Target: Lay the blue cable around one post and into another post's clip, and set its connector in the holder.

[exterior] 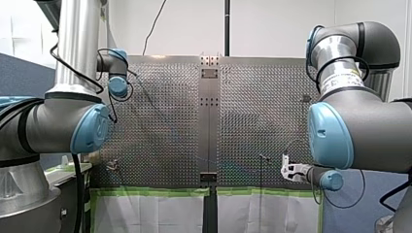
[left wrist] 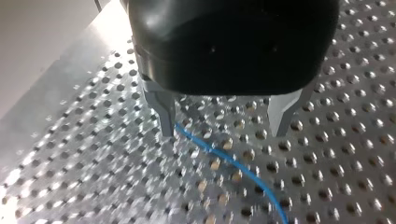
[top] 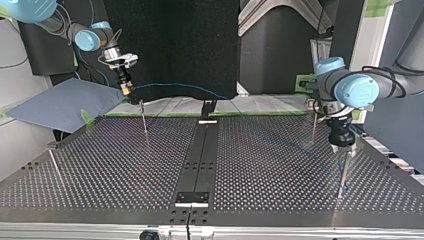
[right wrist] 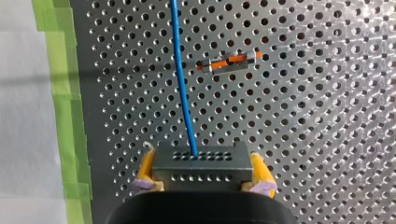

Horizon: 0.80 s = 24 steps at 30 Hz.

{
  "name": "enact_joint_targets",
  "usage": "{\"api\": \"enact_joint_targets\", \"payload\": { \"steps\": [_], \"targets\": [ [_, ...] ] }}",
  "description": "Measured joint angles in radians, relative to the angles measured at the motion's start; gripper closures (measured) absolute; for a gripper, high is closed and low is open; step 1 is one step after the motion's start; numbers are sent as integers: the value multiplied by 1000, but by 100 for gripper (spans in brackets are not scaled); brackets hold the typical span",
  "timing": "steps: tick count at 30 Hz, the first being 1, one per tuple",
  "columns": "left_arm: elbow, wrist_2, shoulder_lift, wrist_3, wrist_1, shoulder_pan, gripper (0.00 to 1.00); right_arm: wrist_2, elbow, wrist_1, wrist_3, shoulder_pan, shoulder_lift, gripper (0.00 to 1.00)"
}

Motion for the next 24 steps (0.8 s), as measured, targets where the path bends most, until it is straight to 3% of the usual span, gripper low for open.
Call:
{"api": "enact_joint_targets", "payload": {
  "steps": [11, 24],
  "targets": [
    [-80, -84, 88, 87, -89, 29, 0, -2, -1, 2, 1, -1, 0, 100],
    [-3, -94, 193, 192, -193, 30, 0, 1, 0, 3, 4, -7, 0, 100]
  ]
}}
